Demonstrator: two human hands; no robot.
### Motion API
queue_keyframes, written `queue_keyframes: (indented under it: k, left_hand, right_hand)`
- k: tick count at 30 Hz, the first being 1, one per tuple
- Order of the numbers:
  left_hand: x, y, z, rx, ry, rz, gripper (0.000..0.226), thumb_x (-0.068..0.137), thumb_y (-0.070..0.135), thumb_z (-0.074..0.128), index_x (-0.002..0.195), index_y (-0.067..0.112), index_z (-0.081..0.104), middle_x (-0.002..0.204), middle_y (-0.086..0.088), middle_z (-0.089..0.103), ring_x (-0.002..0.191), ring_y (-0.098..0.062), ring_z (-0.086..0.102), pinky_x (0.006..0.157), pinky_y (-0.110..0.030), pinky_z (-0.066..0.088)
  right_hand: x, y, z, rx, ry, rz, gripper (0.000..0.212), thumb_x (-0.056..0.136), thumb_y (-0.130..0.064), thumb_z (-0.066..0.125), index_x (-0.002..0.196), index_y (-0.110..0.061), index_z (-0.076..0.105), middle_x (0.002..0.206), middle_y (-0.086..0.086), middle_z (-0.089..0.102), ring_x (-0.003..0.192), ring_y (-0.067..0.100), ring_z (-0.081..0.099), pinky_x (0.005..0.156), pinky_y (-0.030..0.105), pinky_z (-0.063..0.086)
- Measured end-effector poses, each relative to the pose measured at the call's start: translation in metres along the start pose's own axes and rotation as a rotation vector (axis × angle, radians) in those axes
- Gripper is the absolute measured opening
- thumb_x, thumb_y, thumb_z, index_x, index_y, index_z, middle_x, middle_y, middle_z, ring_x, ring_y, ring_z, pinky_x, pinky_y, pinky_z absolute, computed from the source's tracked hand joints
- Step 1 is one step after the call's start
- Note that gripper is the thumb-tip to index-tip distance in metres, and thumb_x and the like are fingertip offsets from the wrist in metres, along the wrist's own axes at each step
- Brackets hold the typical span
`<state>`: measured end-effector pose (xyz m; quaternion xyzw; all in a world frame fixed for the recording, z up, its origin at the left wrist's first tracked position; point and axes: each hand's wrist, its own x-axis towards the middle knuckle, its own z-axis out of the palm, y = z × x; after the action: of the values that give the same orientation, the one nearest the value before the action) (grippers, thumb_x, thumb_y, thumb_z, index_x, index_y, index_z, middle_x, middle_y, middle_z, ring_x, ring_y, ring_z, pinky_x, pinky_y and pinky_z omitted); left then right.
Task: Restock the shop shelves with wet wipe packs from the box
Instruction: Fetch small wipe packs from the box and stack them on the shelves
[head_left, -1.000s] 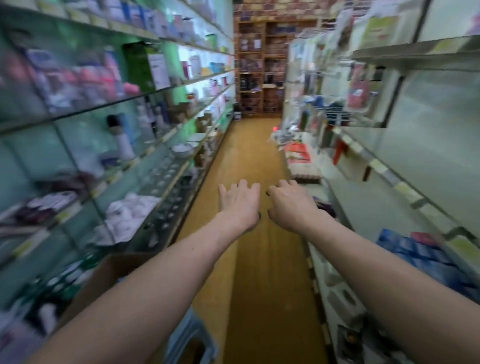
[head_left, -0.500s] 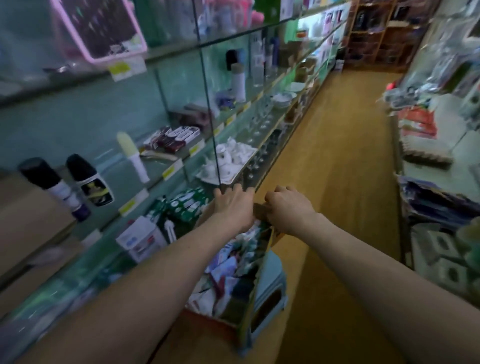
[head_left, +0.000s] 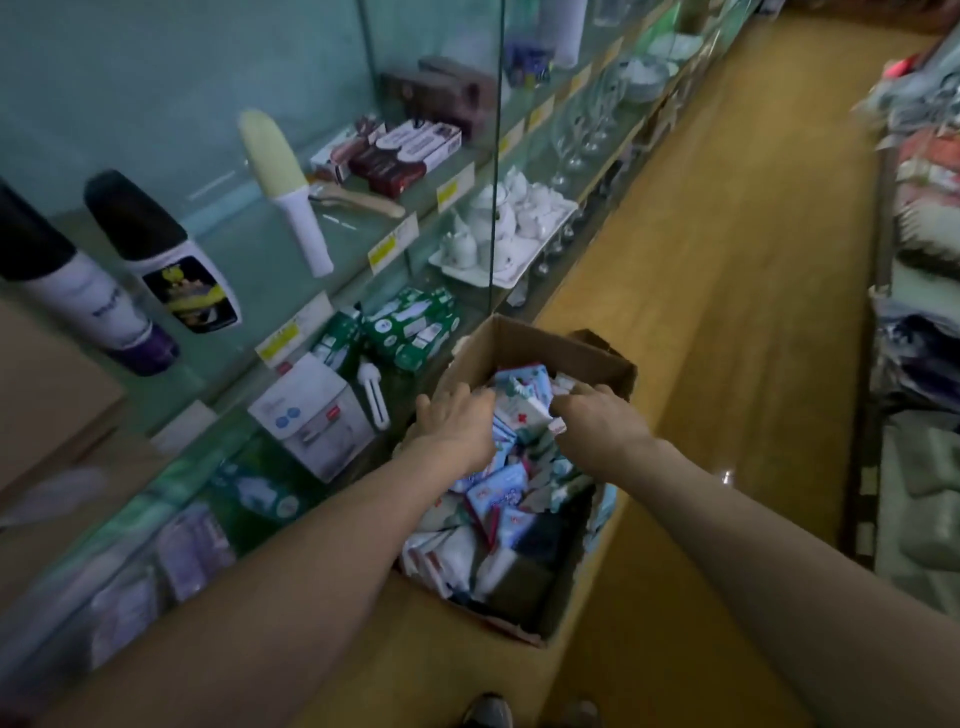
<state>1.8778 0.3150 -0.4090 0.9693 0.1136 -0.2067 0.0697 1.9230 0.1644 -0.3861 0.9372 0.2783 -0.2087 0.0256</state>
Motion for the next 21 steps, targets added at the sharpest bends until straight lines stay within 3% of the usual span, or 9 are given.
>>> queue_keyframes:
  k: [5,14,21]
  left_hand:
    - [0.017,-0.013,0.044,-0.003,-0.089,-0.046,0.055,0.093,0.041,0.056,0.141,0.025,0.036,0.139,-0.009,0.041,0.130,-0.032,0.041,0.107,-0.046,0.029]
    - [0.032,-0.015,0.121,-0.108,-0.193,-0.108,0.050,0.092,0.035,0.055,0.137,0.023,0.038,0.142,-0.011,0.039,0.132,-0.031,0.040,0.106,-0.044,0.028]
    - [0.034,-0.017,0.173,-0.287,-0.256,-0.197,0.057,0.090,0.042,0.055,0.142,0.027,0.036,0.148,-0.006,0.034,0.139,-0.027,0.030,0.109,-0.044,0.026]
  right_hand:
    - [0.023,-0.003,0.042,0.000,-0.096,-0.027,0.035,0.098,-0.013,0.043,0.133,-0.011,0.048,0.131,0.015,0.045,0.122,0.035,0.039,0.096,0.040,0.042]
    - [0.054,-0.013,0.122,0.006,-0.225,-0.115,0.031,0.096,-0.016,0.048,0.127,-0.011,0.052,0.130,0.014,0.049,0.122,0.033,0.044,0.097,0.037,0.040]
    - [0.075,-0.018,0.172,-0.062,-0.309,-0.161,0.043,0.095,-0.013,0.045,0.138,-0.009,0.039,0.138,0.017,0.044,0.126,0.034,0.043,0.101,0.039,0.038]
